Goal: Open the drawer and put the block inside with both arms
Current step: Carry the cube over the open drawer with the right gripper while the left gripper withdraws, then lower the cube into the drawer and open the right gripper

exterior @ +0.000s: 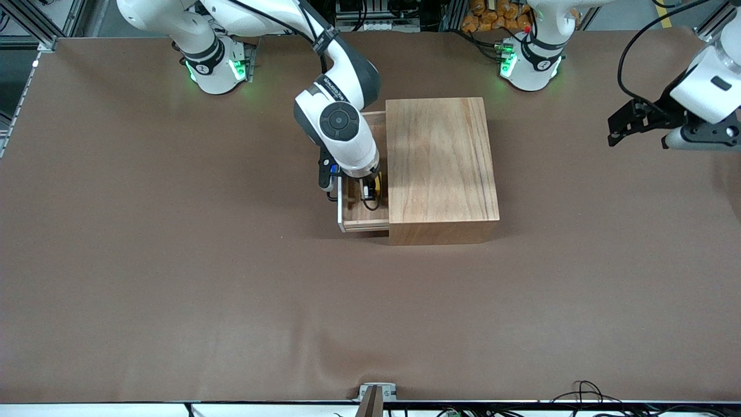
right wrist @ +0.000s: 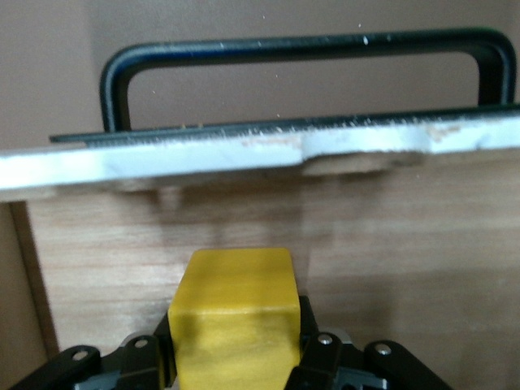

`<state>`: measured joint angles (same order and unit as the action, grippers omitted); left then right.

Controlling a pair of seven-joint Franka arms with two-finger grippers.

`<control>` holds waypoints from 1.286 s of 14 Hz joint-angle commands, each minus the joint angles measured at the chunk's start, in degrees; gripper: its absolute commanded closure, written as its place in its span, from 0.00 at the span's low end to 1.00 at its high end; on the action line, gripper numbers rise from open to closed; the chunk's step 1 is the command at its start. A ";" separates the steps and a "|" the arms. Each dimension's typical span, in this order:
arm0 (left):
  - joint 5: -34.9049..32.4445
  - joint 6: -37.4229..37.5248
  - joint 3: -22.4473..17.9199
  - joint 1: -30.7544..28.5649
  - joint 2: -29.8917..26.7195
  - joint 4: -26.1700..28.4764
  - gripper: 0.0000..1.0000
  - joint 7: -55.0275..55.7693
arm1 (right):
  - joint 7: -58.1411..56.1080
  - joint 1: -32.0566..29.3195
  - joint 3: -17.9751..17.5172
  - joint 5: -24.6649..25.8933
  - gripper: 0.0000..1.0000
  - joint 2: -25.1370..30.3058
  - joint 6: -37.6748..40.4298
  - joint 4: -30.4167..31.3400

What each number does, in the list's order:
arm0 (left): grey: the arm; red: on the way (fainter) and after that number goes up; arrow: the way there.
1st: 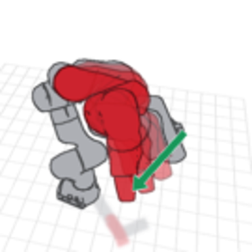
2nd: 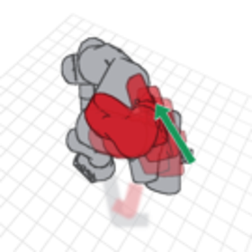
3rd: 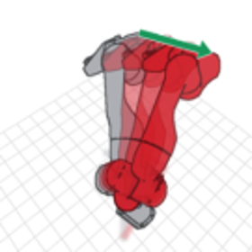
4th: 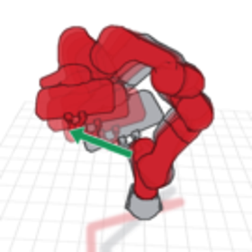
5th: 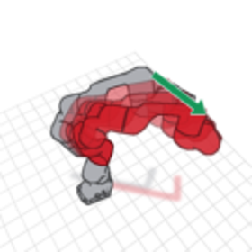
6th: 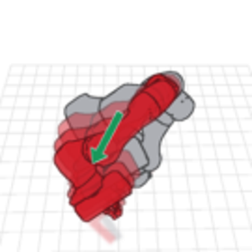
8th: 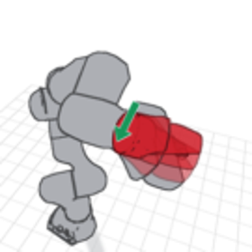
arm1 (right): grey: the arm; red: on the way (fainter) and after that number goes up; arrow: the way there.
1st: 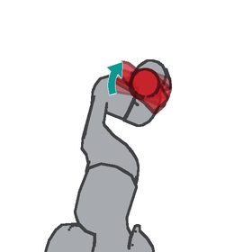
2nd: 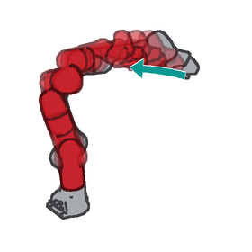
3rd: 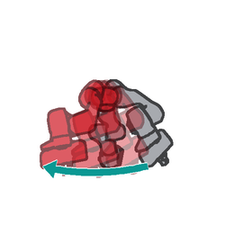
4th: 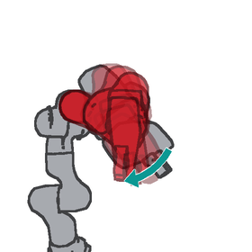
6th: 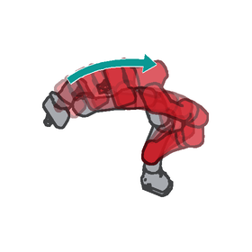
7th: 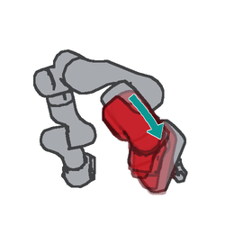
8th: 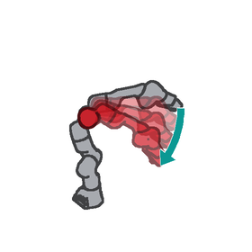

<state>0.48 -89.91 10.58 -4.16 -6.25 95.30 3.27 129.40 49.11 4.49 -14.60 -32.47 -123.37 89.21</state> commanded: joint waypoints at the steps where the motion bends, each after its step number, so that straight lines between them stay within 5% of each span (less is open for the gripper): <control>1: 1.37 0.96 0.15 -1.73 -3.33 2.70 0.00 -0.37 | 2.08 0.82 0.69 -0.96 0.00 -0.05 0.59 -0.79; 4: 1.46 1.06 -0.29 -2.69 -1.85 0.86 0.00 -1.08 | 1.48 0.03 1.04 -0.61 0.00 2.05 1.63 -1.05; 10: 2.69 1.94 -0.56 -4.54 3.08 -3.99 0.00 -2.04 | -10.10 -6.55 1.04 -0.87 0.00 8.55 16.65 -3.69; 18: 2.60 1.94 -0.29 -4.46 3.26 -3.72 0.00 -2.31 | -55.34 -19.11 1.22 -0.25 0.00 15.59 34.14 -2.99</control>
<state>1.97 -89.30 9.86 -8.01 -3.30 92.79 2.10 83.28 33.99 6.47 -14.54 -19.06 -91.93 85.06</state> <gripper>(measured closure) 0.000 0.000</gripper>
